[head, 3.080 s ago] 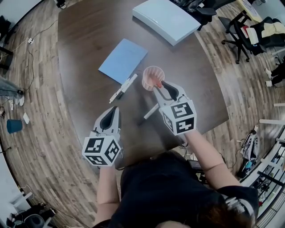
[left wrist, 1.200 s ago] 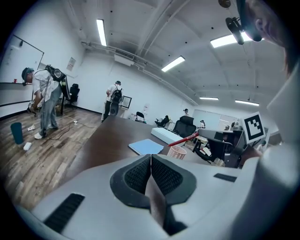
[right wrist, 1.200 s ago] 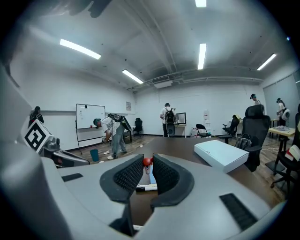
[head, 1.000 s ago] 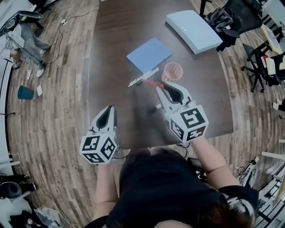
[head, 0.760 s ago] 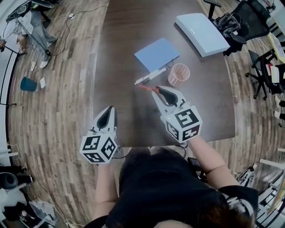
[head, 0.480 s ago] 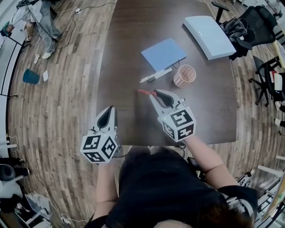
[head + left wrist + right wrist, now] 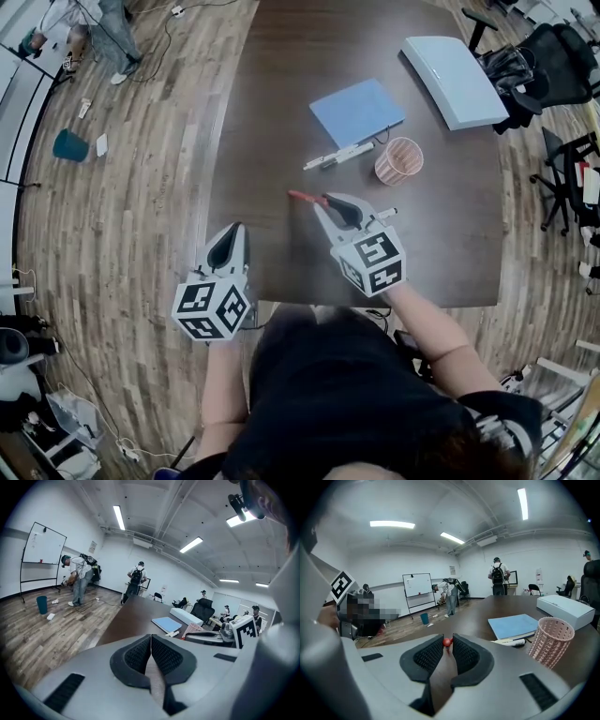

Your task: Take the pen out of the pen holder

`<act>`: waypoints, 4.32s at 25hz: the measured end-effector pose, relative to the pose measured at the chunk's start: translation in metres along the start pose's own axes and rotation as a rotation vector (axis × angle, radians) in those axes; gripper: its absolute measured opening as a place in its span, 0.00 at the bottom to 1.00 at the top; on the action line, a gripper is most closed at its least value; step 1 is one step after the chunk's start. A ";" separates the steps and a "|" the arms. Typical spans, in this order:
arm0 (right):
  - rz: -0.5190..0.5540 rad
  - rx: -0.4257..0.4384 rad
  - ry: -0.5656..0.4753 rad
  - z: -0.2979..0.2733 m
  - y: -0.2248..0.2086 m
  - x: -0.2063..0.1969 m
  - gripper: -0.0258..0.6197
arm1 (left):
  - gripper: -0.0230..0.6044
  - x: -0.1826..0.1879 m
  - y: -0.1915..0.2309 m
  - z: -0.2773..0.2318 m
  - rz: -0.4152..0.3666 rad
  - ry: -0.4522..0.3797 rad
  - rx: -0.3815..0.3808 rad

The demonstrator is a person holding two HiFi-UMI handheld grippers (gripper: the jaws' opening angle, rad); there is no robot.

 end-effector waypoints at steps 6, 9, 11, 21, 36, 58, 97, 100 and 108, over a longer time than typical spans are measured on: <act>0.011 0.011 0.045 -0.003 0.001 -0.013 0.16 | 0.09 -0.005 0.003 -0.002 0.011 0.011 0.004; 0.023 0.017 0.096 -0.005 0.002 -0.022 0.16 | 0.09 -0.007 0.003 -0.004 0.014 0.017 0.001; 0.037 0.020 0.145 -0.007 0.002 -0.031 0.16 | 0.09 -0.008 0.002 -0.005 0.014 0.020 0.001; 0.096 0.021 0.358 -0.014 0.008 -0.065 0.14 | 0.08 -0.014 0.006 -0.008 0.014 0.036 0.001; 0.097 0.009 0.382 -0.013 0.009 -0.071 0.15 | 0.09 -0.031 0.014 -0.015 0.021 0.090 -0.010; -0.029 -0.076 0.222 0.025 -0.008 -0.023 0.08 | 0.09 -0.018 -0.001 -0.021 -0.029 0.092 -0.068; -0.180 -0.179 0.084 0.043 -0.020 0.006 0.07 | 0.09 -0.003 -0.009 -0.023 -0.043 0.081 -0.144; -0.179 -0.176 0.081 0.043 -0.020 0.006 0.07 | 0.09 -0.004 -0.009 -0.023 -0.042 0.078 -0.145; -0.164 -0.170 0.084 0.038 -0.015 0.010 0.07 | 0.09 -0.003 -0.003 -0.019 -0.040 0.079 -0.144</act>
Point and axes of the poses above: the fingertips, and each gripper's own axes: z backward along the fingers, y to its left, x out of its top, the point moved 5 cm from there along z, backward along the fingers, and after that the axes turned 3 degrees about -x, right-handed, at the moved point
